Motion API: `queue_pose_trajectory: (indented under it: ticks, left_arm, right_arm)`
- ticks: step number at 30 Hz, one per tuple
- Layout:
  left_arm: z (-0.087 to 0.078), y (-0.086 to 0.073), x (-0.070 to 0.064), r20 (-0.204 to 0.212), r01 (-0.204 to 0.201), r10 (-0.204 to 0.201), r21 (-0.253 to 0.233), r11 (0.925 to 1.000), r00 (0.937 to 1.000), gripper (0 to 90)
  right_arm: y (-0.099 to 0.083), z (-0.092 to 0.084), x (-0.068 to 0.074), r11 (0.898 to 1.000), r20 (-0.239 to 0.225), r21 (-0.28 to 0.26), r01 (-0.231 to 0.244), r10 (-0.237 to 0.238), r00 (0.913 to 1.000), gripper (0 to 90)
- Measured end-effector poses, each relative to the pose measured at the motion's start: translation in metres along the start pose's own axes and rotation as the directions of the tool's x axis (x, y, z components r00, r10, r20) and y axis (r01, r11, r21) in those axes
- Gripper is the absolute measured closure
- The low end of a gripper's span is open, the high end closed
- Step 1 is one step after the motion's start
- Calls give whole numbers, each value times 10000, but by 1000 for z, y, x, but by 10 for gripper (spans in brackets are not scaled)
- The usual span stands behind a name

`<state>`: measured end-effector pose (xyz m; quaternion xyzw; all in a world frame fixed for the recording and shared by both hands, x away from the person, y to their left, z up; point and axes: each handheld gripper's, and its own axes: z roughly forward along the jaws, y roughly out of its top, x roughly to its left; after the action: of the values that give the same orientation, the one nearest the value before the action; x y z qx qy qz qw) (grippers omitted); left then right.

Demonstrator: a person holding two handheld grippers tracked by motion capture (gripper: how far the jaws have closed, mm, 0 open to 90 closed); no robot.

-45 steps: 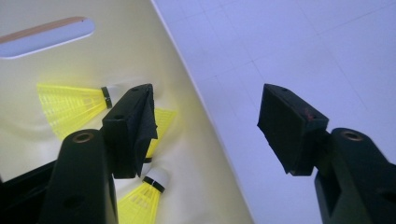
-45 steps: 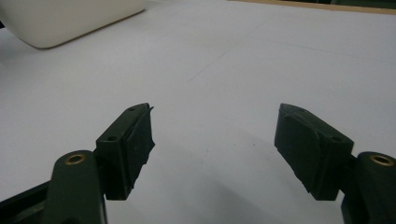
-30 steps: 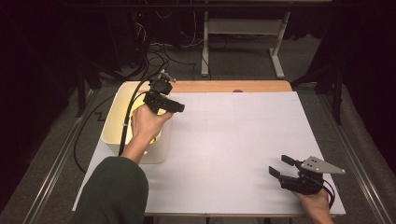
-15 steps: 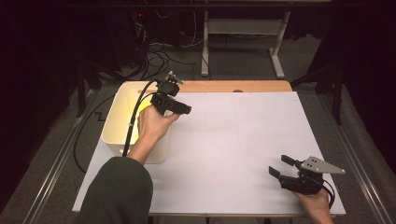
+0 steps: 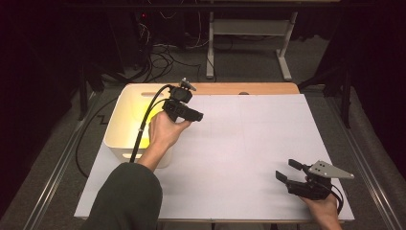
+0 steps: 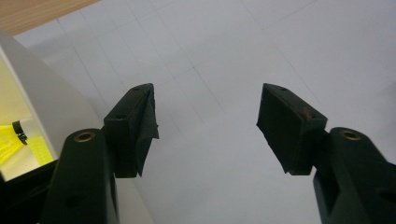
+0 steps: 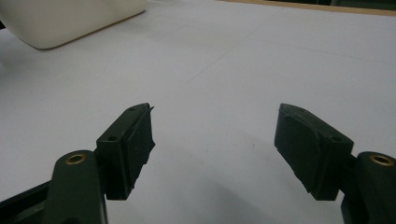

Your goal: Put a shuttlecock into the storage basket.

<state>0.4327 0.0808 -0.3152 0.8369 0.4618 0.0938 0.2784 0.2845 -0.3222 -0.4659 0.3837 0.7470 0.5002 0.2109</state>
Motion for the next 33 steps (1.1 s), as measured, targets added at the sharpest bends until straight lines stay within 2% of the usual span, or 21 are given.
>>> queue_pose_trajectory:
  ticks: [7,33]
  left_arm:
    - [2,-2,-5,46,-99,100,-160,9998,9999,383]
    - [15,-18,-17,267,-249,247,57,9997,9993,381]
  right_arm:
    - [0,0,0,10000,-7,-9,5,-5,10000,284]
    - [0,-1,-1,10000,20,-8,1,-1,10000,286]
